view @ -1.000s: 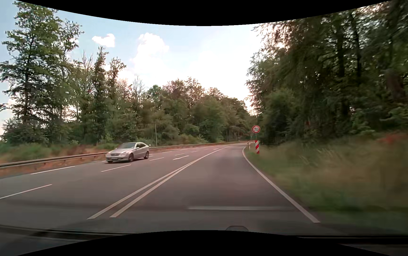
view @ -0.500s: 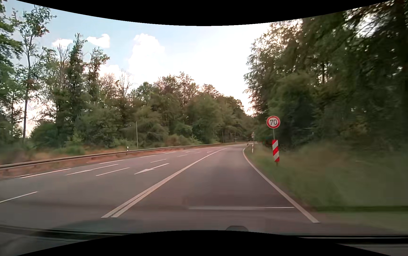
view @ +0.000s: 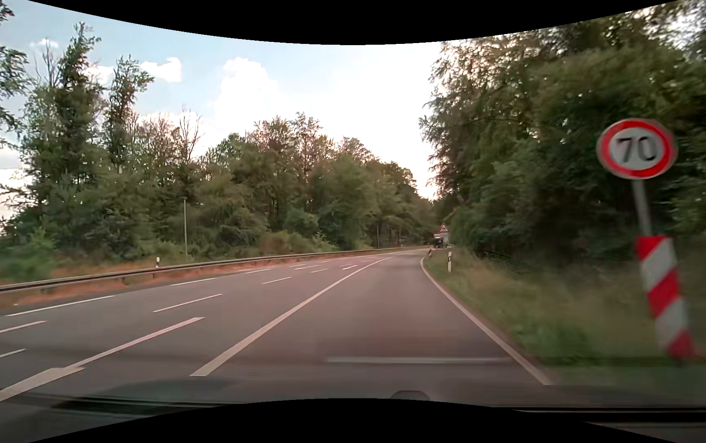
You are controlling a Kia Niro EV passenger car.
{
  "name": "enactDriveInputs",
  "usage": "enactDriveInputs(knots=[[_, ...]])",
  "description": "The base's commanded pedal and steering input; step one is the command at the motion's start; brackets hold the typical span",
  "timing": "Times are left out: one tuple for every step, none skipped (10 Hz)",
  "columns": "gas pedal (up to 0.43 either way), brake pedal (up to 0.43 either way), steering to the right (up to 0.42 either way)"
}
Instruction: Follow the waypoints while adhering to traffic rules and regulations
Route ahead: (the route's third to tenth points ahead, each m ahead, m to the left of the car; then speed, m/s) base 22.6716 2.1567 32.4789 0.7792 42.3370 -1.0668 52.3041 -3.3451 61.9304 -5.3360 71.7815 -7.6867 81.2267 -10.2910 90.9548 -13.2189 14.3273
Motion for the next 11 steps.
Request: enactDriveInputs(knots=[[0.268,0.0,0.016],[0.268,0.0,0.016],[0.268,0.0,0.016],[0.268,0.0,0.016],[0.268,0.0,0.016],[0.268,0.0,0.015],[0.268,0.0,0.015],[0.268,0.0,0.015],[0.268,0.0,0.015],[0.268,0.0,0.014],[0.268,0.0,0.014]])
